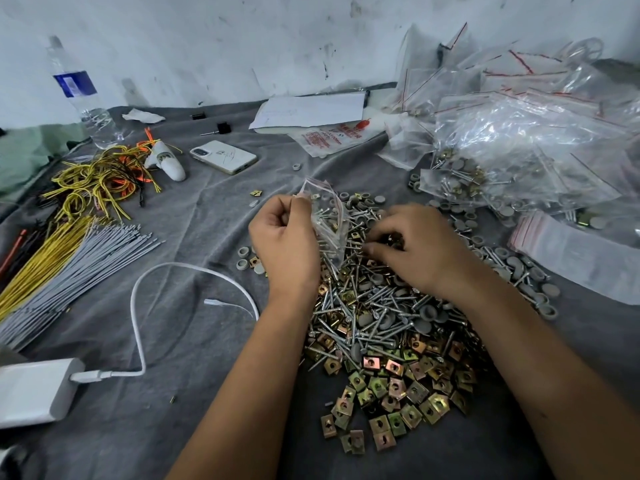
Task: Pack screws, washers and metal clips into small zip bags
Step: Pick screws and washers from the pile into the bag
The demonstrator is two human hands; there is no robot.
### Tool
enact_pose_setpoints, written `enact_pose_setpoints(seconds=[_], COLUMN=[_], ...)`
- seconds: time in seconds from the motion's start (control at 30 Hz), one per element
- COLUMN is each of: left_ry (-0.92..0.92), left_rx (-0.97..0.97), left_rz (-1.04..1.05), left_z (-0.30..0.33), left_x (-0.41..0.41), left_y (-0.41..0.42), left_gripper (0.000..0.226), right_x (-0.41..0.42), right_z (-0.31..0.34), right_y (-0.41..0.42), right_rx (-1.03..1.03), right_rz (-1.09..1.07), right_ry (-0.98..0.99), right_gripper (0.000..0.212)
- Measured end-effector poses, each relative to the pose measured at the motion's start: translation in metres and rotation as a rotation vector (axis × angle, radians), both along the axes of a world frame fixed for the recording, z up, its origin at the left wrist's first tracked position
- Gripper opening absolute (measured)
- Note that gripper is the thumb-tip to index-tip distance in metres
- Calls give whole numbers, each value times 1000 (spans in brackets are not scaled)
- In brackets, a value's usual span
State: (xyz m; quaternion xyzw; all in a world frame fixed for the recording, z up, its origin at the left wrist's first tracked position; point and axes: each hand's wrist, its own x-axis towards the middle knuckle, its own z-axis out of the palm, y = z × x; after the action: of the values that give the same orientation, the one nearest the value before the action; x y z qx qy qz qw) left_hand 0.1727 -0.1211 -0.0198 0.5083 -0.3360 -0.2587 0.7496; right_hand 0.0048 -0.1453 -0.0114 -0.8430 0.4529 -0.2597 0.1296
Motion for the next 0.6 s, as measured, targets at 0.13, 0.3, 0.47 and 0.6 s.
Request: enact_pose_setpoints(seconds=[0.13, 0.3, 0.47, 0.6], left_ry=[-28, -204, -200, -218], left_rx=[0, 6, 38, 45], left_rz=[-3, -92, -210, -259], left_z=[0, -4, -3, -1], left_x=[0, -3, -6, -8], left_y=[1, 3, 3, 5], left_gripper=[30, 36, 38, 40], right_x=[-5, -5, -4, -4], right_z=[3, 8, 11, 7], right_y=[-2, 2, 4, 1], right_rx=[-20, -91, -180, -222], right_rz=[-100, -83, -16, -7], right_ry=[-247, -445, -454, -329], right_gripper=[8, 8, 8, 14])
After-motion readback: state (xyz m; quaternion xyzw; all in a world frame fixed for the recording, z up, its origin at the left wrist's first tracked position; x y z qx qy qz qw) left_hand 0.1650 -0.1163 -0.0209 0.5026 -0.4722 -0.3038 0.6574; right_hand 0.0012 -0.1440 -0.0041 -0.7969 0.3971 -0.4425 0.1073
